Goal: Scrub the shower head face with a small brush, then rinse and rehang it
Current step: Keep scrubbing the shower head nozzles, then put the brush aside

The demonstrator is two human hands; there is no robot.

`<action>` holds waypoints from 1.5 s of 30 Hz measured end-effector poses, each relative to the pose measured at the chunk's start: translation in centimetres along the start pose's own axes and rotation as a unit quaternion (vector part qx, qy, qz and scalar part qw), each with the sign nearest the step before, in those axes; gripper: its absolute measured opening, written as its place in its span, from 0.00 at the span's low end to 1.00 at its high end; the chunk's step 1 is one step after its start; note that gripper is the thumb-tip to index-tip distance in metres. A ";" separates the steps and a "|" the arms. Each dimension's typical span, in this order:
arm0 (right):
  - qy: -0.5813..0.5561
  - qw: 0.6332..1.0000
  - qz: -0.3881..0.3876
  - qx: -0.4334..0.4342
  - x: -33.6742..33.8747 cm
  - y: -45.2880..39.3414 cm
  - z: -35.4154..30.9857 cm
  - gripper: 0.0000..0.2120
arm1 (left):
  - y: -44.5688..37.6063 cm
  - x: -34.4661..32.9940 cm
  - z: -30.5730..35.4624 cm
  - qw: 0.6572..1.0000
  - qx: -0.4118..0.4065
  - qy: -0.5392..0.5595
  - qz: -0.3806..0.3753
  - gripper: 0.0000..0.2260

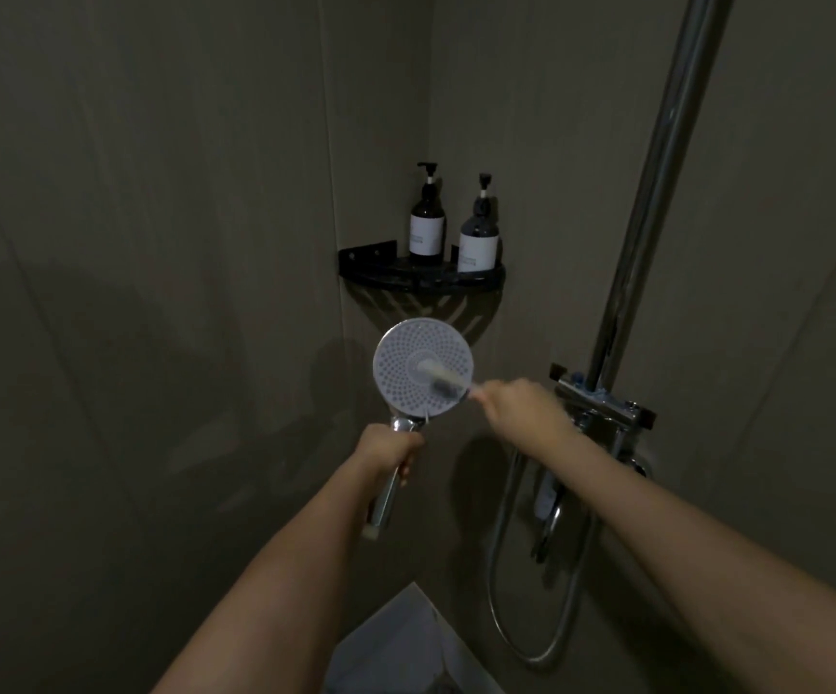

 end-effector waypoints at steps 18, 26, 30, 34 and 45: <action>0.054 0.997 -0.051 0.013 -1.5 1.9 1.4 0.17 | 0.3 0.6 -0.4 1.000 0.008 -0.011 -0.018 0.15; -0.051 0.999 0.004 0.004 0.6 1.0 0.8 0.17 | 0.4 1.2 0.2 1.000 -0.007 -0.018 -0.005 0.15; -0.062 0.997 -0.028 -0.036 0.3 0.3 1.0 0.19 | 0.7 0.8 0.4 0.999 -0.012 -0.029 -0.005 0.15; -0.035 0.997 0.065 -0.017 1.5 0.5 0.1 0.20 | 0.5 0.9 0.2 0.999 -0.008 -0.032 0.002 0.15; -0.056 0.995 -0.082 0.000 0.3 0.8 -1.8 0.17 | 0.3 0.5 0.4 1.000 -0.017 -0.020 0.005 0.14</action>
Point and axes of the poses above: each hand's wrist, its own y-axis away from the middle knuckle, its own x-axis out of the back of the hand, z = x × y, the point moved 5 cm from there along -y, towards the middle knuckle, and after that the axes turned 1 degree about x, right-handed, at the moved point
